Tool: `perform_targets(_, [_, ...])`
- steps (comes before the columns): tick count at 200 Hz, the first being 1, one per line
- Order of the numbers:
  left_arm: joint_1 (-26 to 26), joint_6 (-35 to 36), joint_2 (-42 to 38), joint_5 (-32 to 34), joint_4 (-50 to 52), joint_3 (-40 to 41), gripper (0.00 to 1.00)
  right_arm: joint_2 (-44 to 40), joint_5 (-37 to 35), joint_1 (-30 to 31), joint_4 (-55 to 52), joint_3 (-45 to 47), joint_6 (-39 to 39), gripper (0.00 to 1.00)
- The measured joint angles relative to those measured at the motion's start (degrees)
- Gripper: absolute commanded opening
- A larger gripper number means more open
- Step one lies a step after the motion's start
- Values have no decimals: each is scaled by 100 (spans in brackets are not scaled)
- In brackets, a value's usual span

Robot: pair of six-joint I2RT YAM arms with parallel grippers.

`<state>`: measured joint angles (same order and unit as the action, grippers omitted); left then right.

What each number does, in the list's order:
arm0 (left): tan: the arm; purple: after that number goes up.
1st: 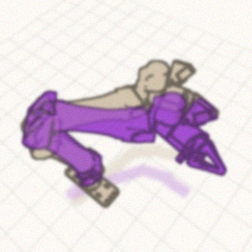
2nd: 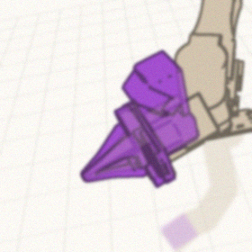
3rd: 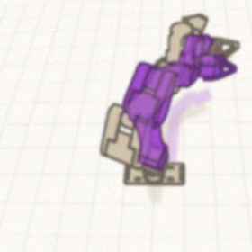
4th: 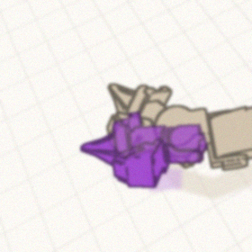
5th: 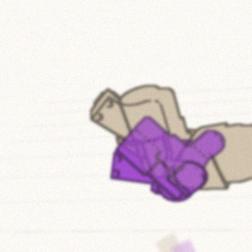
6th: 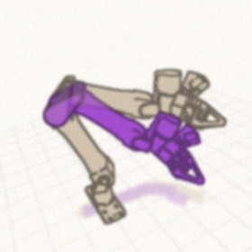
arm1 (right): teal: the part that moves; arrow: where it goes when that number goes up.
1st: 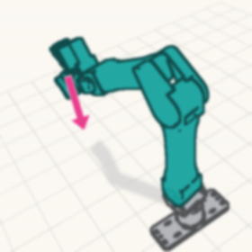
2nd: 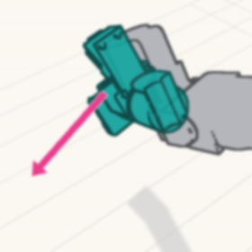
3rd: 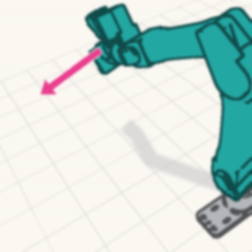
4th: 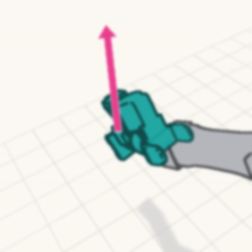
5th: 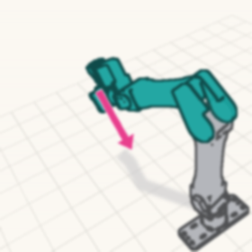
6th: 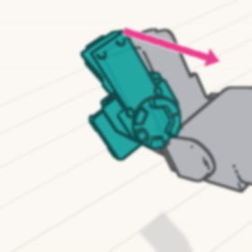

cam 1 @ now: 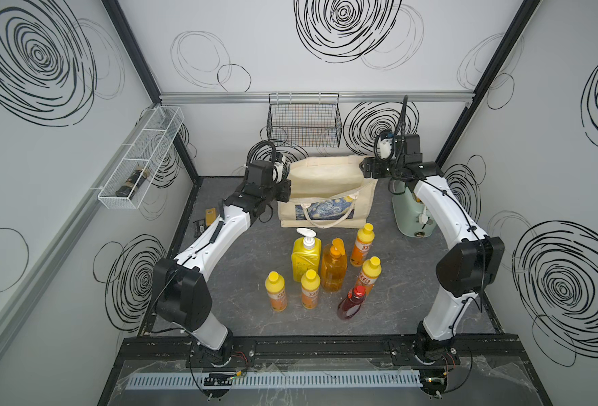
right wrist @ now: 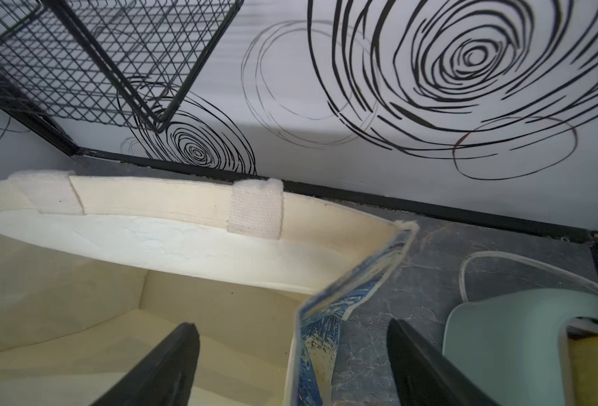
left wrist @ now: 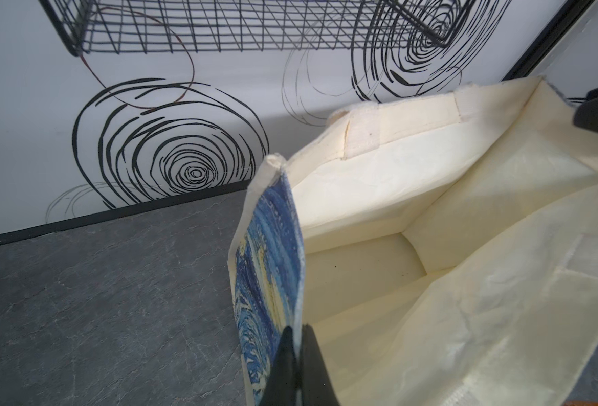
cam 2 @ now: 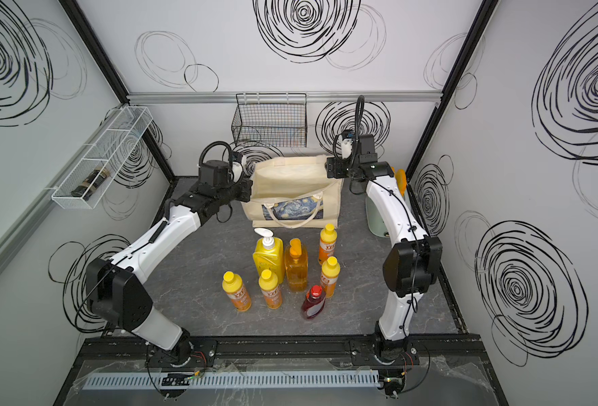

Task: Pack dish soap into the shopping bag
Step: Adjust the shopping bag at the center of the board.

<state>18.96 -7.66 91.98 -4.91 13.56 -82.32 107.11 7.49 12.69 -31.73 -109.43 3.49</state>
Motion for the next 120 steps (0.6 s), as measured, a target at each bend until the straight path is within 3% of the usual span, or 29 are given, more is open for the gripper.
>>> perform_targets(10, [0, -39, -9, -42, 0, 7, 2, 170, -48, 59, -118, -146, 7, 69])
perform_targets(26, [0, -109, -9, -103, 4, 7, 14, 361, -118, 96, -269, -297, 4, 41])
perform_targets(49, [0, -223, -9, -173, 11, -7, 59, 426, -177, 96, -457, -369, 20, 15])
perform_targets(62, [0, -262, 68, -227, 105, -164, 73, 411, -223, 111, -476, -367, -39, 9])
perform_targets(93, [0, -284, 514, -260, 234, -772, 67, 356, -321, 315, -470, -334, -179, 4])
perform_targets(105, [-2, -273, 664, -219, 280, -885, 56, 345, -345, 400, -470, -334, -236, 3])
perform_targets(120, [-31, -264, 778, -133, 354, -907, 34, 345, -387, 468, -468, -319, -289, 1])
